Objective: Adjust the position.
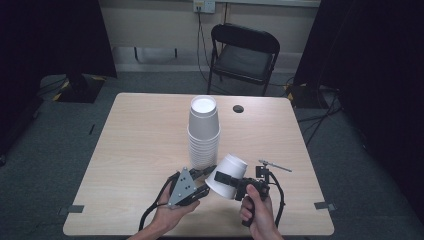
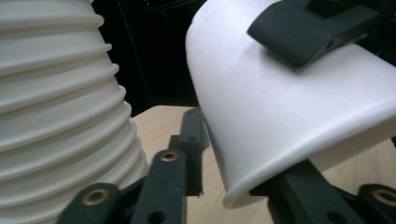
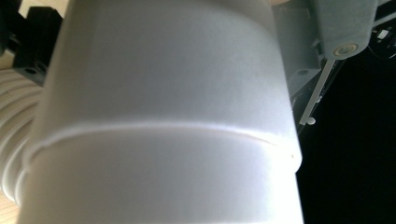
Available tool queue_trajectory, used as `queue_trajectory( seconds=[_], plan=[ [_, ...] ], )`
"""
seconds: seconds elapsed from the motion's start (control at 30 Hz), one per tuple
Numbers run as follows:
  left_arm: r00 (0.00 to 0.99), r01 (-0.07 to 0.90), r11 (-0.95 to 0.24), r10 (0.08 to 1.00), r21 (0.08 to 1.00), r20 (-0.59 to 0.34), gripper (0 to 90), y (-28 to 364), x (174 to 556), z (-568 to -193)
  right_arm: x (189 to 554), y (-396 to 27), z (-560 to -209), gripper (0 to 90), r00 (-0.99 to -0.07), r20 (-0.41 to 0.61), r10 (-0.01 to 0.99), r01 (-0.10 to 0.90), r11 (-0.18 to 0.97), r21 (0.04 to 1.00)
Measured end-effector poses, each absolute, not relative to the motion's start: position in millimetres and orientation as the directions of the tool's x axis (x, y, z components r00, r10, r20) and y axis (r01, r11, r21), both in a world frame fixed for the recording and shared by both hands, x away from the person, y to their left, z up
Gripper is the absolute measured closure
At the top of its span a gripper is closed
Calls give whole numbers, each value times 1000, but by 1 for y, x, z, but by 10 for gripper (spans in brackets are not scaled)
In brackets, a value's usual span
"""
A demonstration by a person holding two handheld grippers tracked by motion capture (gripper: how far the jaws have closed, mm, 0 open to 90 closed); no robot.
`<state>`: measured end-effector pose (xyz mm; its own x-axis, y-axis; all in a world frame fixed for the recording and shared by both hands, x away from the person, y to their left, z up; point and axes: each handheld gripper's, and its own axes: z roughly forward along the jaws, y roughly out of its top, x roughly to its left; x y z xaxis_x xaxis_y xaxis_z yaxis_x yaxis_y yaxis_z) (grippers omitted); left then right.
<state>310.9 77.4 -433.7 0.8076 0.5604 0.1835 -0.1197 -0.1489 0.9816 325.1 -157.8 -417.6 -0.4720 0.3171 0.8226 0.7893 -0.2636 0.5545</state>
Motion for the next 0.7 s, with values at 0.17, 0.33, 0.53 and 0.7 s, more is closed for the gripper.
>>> queue_trajectory(
  seconds=[0.17,0.33,0.53,0.7],
  plan=[
    [813,-112,-135,558,984,169,829,79,311,-435,324,-155,-418,149,-488,807,334,783,-242,574],
    [820,-107,-122,550,987,157,836,81,312,-435,324,-154,-419,144,-493,809,321,778,-254,575],
    [830,-98,-128,536,987,152,837,82,311,-436,325,-154,-419,141,-504,803,317,768,-260,585],
    [851,-71,-127,509,989,127,837,81,309,-438,327,-162,-417,142,-534,785,314,733,-291,615]
  ],
)
